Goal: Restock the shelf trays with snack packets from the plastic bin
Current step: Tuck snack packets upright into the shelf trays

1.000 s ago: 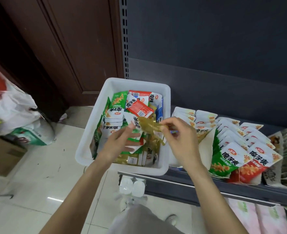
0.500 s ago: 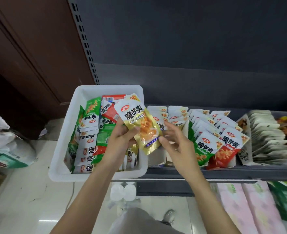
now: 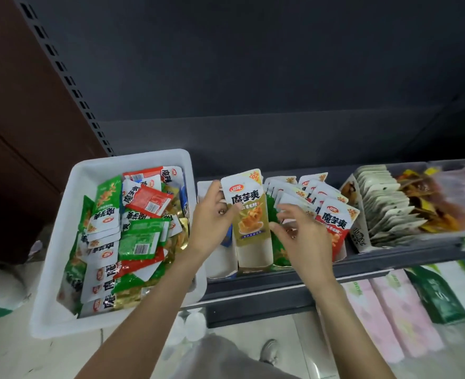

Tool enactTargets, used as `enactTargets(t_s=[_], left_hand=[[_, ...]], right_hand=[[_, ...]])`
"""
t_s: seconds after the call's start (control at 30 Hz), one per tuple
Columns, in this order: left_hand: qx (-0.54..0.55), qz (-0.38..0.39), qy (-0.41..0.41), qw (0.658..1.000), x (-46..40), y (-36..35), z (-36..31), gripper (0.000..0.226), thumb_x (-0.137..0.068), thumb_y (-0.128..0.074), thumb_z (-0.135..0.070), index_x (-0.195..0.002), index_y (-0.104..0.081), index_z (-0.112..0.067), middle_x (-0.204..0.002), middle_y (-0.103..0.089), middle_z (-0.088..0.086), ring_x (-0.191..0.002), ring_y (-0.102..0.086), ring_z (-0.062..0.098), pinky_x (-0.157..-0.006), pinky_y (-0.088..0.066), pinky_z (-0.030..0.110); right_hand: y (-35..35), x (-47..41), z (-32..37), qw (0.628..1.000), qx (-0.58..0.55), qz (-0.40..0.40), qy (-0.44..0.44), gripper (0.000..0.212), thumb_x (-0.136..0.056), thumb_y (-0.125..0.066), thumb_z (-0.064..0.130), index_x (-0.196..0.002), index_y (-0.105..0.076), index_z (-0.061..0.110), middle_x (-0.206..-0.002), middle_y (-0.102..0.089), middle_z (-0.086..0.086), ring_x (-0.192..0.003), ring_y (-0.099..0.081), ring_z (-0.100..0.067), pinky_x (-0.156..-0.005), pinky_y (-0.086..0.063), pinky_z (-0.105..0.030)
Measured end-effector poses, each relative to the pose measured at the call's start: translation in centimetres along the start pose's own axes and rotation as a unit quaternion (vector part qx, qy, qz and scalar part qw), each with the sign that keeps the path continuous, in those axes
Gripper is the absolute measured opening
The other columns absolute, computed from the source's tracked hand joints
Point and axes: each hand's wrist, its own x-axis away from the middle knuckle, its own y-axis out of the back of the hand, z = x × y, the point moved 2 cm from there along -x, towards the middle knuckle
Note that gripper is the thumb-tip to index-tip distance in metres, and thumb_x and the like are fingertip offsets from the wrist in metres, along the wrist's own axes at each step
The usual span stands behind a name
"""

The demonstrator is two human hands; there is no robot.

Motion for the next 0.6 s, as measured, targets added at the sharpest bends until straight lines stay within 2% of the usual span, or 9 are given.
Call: enactTargets(t_s=[0.07,0.13,0.2,0.3,0.37,0.4,0.5,0.6], left_hand=[[-0.041,0.023,-0.013,0.999,-0.3,-0.7,0.4,0.031,-0.088,-0.063,-0.011,-0.109,-0.046,-0.026,-0.103,-0.062,-0.021,-0.095,-0.064,0.000,-0.074,-0.056,0.023],[-0.086,0.028,-0.026,0.996,-0.5,-1.3,0.9,0.032,-0.088,-0.064,-0.014,-0.113,-0.047,-0.023,-0.109,-0.065,-0.013,-0.095,-0.065,0.006,-0.075,-0.056,0.025],[-0.105,0.025,-0.029,0.994,-0.6,-1.4,1.4,0.034,-0.087,-0.065,-0.014,-0.116,-0.048,-0.020,-0.113,-0.067,-0.006,-0.095,-0.067,0.010,-0.076,-0.057,0.028],[-0.118,0.034,-0.037,0.992,-0.7,-1.4,1.8,0.035,-0.086,-0.065,-0.010,-0.115,-0.050,-0.024,-0.107,-0.068,-0.005,-0.093,-0.067,0.008,-0.075,-0.056,0.023],[-0.172,0.029,-0.054,0.983,-0.7,-1.1,2.0,0.032,-0.086,-0.065,-0.010,-0.113,-0.053,-0.023,-0.104,-0.068,-0.006,-0.091,-0.066,0.006,-0.073,-0.053,0.014],[-0.201,0.013,-0.068,0.977,-0.7,-0.8,2.1,0.030,-0.085,-0.066,-0.011,-0.112,-0.055,-0.020,-0.103,-0.069,-0.005,-0.089,-0.065,0.005,-0.073,-0.053,0.014],[-0.255,-0.031,-0.106,0.961,-0.6,0.1,2.6,0.023,-0.085,-0.066,-0.015,-0.107,-0.059,-0.018,-0.099,-0.070,-0.003,-0.084,-0.066,0.006,-0.070,-0.058,0.025],[-0.269,-0.031,-0.106,0.957,-0.5,0.9,3.0,0.023,-0.086,-0.065,-0.014,-0.108,-0.059,-0.020,-0.103,-0.067,-0.004,-0.086,-0.065,0.007,-0.071,-0.057,0.025]], right_hand=[[0.6,-1.3,0.3,0.999,-0.030,-0.003,0.021,0.047,-0.084,-0.070,0.026,-0.128,-0.053,0.024,-0.111,-0.065,0.007,-0.086,-0.065,-0.008,-0.069,-0.055,-0.031],[0.7,-2.6,0.6,0.998,-0.025,0.021,0.061,0.058,-0.086,-0.068,0.023,-0.137,-0.042,0.030,-0.123,-0.056,0.007,-0.089,-0.062,-0.004,-0.068,-0.053,-0.027],[0.3,-3.8,0.9,0.993,-0.010,0.060,0.099,0.060,-0.087,-0.067,0.020,-0.138,-0.040,0.034,-0.124,-0.051,0.008,-0.084,-0.061,0.000,-0.067,-0.052,-0.024],[-0.7,-5.2,1.1,0.987,0.012,0.083,0.135,0.039,-0.085,-0.068,0.019,-0.121,-0.055,0.028,-0.108,-0.062,0.003,-0.076,-0.063,-0.007,-0.068,-0.054,-0.032],[-1.3,-6.0,0.9,0.986,0.032,0.073,0.148,0.024,-0.085,-0.069,0.020,-0.107,-0.059,0.021,-0.091,-0.067,-0.001,-0.073,-0.064,-0.016,-0.064,-0.053,-0.033],[-1.6,-6.2,0.7,0.984,0.048,0.070,0.157,0.020,-0.085,-0.069,0.020,-0.102,-0.060,0.018,-0.088,-0.068,-0.002,-0.073,-0.065,-0.019,-0.063,-0.053,-0.032],[-2.8,-6.5,0.3,0.979,0.100,0.061,0.168,0.012,-0.086,-0.067,0.019,-0.096,-0.062,0.014,-0.089,-0.068,-0.005,-0.075,-0.066,-0.023,-0.064,-0.052,-0.030],[-3.5,-6.6,0.1,0.985,0.089,0.029,0.142,0.018,-0.088,-0.063,0.013,-0.106,-0.064,0.012,-0.107,-0.064,-0.006,-0.079,-0.066,-0.022,-0.068,-0.052,-0.030]])
